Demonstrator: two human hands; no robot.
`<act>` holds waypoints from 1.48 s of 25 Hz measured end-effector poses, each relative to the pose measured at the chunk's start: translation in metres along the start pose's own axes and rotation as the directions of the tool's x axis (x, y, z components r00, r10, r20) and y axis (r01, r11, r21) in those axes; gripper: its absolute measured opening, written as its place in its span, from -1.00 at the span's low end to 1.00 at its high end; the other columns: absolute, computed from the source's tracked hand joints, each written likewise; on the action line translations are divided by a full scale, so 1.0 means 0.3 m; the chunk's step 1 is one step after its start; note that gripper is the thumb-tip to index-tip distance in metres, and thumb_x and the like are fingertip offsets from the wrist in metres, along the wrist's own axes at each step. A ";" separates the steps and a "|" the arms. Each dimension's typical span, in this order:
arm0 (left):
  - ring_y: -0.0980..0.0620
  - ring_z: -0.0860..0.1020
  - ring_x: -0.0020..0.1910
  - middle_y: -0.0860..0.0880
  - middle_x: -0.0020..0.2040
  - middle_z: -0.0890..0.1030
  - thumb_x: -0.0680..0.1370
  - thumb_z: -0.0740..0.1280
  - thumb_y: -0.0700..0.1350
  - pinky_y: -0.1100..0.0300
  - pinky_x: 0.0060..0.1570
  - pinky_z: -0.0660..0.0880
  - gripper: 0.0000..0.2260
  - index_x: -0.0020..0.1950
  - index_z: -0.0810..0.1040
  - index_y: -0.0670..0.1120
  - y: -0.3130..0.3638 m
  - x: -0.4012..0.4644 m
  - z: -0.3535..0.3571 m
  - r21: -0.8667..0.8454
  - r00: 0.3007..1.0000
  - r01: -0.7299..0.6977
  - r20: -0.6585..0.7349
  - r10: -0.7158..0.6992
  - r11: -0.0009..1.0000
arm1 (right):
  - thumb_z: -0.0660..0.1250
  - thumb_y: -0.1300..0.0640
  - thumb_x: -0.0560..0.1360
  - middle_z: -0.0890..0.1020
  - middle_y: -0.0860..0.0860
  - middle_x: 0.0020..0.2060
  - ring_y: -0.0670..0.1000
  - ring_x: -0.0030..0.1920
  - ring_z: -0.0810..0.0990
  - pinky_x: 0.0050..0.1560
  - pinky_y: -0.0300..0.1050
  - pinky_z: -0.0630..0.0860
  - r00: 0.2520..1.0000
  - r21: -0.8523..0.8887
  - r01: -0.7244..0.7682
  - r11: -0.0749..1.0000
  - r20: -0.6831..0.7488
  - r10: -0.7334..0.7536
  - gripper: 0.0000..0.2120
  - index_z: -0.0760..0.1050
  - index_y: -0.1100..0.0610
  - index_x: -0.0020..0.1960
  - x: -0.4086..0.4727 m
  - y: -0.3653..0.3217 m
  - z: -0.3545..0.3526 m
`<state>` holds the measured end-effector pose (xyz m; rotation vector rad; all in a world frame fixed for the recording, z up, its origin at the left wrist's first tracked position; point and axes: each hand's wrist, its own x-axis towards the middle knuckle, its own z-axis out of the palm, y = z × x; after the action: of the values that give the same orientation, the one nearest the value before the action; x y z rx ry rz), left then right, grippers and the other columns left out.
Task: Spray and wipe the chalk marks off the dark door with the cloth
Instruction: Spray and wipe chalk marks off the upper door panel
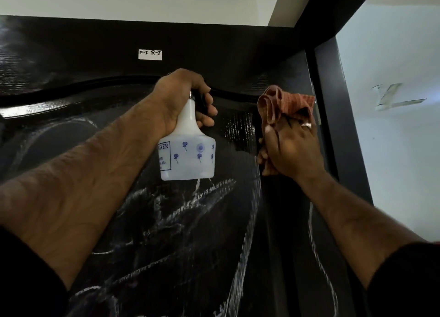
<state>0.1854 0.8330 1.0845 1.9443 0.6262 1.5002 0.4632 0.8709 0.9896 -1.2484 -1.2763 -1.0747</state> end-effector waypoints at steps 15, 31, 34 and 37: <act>-0.06 0.66 -0.39 -0.17 -0.16 0.73 0.59 0.32 -0.12 0.21 -0.42 0.58 -0.84 -0.01 0.64 -0.18 0.027 0.079 0.050 0.003 0.999 -0.040 -0.032 0.040 0.999 | -0.03 -0.21 0.73 0.55 0.19 0.43 0.27 0.47 0.45 0.61 0.25 0.14 0.999 -0.050 -0.026 0.998 0.024 0.027 -0.46 0.42 0.05 0.52 0.337 0.069 -0.060; -0.06 0.64 -0.41 -0.22 -0.09 0.69 0.58 0.31 -0.15 0.20 -0.49 0.54 -0.82 0.06 0.61 -0.24 0.063 0.142 0.184 -0.007 0.997 -0.080 0.000 0.080 0.997 | -0.12 -0.26 0.69 0.26 0.18 0.66 0.28 0.68 0.10 0.67 0.30 -0.08 0.997 -0.120 0.071 0.990 -0.033 -0.076 -0.34 0.17 0.03 0.69 0.520 0.071 -0.019; -0.03 0.64 -0.40 -0.18 -0.10 0.68 0.58 0.32 -0.15 0.20 -0.48 0.54 -0.82 0.08 0.60 -0.22 -0.005 0.082 0.213 -0.057 0.997 -0.062 0.042 0.064 0.996 | -0.12 -0.25 0.70 0.36 0.17 0.62 0.26 0.65 0.20 0.68 0.27 -0.04 0.994 -0.087 0.110 0.990 0.012 -0.110 -0.35 0.18 0.00 0.70 0.272 0.125 -0.037; -0.08 0.64 -0.37 -0.18 -0.15 0.72 0.55 0.33 -0.12 0.21 -0.44 0.55 -0.84 -0.03 0.63 -0.18 -0.059 0.007 0.244 -0.050 0.995 -0.012 0.094 0.017 0.999 | -0.08 -0.23 0.73 0.45 0.13 0.56 0.23 0.58 0.34 0.62 0.28 0.13 0.996 -0.046 0.074 0.996 0.047 -0.072 -0.40 0.25 -0.02 0.68 -0.006 0.153 -0.022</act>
<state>0.2565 0.8345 1.0601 1.9728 0.5297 1.4101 0.5094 0.8672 0.9859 -1.2763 -1.3465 -1.1411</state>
